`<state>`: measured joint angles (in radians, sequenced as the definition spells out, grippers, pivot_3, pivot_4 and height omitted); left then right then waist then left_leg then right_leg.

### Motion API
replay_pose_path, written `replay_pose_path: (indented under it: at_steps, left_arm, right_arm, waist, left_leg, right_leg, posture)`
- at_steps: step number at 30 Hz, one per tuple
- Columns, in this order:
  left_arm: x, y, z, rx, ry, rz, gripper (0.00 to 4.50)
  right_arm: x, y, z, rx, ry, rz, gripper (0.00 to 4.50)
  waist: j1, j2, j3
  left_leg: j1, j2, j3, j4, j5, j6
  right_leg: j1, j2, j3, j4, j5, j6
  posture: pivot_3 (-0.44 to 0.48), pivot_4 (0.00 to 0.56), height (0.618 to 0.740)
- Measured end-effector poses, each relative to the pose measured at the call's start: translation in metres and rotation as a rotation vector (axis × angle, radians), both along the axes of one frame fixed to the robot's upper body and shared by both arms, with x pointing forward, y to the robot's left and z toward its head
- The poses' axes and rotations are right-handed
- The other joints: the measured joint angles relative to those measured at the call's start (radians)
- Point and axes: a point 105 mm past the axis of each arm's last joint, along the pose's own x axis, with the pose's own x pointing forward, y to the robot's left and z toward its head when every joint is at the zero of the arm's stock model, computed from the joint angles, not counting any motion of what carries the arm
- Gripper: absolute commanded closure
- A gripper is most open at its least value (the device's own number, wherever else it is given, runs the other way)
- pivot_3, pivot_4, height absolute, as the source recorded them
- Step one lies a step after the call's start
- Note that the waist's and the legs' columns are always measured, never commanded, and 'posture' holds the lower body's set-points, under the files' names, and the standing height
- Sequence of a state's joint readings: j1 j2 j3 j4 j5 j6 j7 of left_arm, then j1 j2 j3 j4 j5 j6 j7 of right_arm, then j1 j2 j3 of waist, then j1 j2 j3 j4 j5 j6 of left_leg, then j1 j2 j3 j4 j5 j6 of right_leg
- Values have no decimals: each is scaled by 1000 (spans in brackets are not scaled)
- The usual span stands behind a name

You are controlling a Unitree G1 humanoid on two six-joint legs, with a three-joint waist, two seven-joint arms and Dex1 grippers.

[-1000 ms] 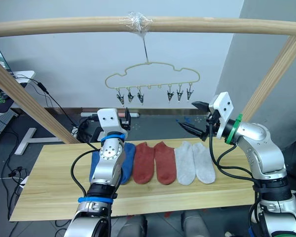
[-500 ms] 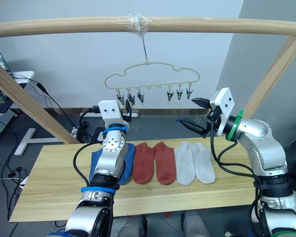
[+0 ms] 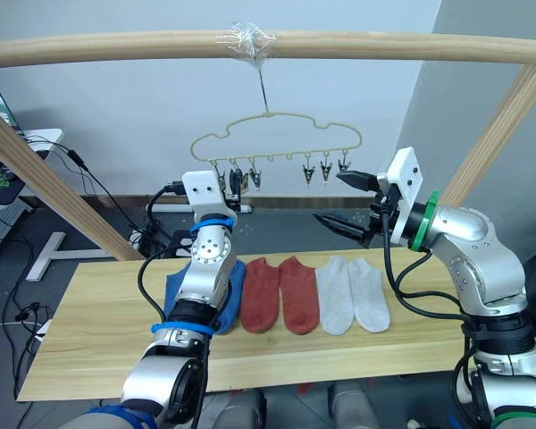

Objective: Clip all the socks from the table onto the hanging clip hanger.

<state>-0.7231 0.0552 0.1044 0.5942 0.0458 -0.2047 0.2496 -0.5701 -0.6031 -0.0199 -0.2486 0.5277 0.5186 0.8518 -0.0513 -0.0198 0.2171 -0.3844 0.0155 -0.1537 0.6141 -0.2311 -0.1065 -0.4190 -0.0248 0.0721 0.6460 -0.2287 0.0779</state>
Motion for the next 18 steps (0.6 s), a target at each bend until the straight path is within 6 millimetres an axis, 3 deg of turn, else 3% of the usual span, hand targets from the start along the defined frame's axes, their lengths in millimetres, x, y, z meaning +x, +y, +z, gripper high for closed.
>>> replay_pose_path:
  at_steps: [18]
  left_arm:
    - [5, 4, -3, -8, 6, 10, 1498]
  right_arm:
    - [2, -1, 0, 0, 4, -5, 0]
  waist:
    - [-3, 0, 0]
  left_leg:
    - [0, 0, 0, 0, 0, 0]
  right_leg:
    - [0, 0, 0, 1, 0, 0]
  posture:
    - [-49, 167, 740]
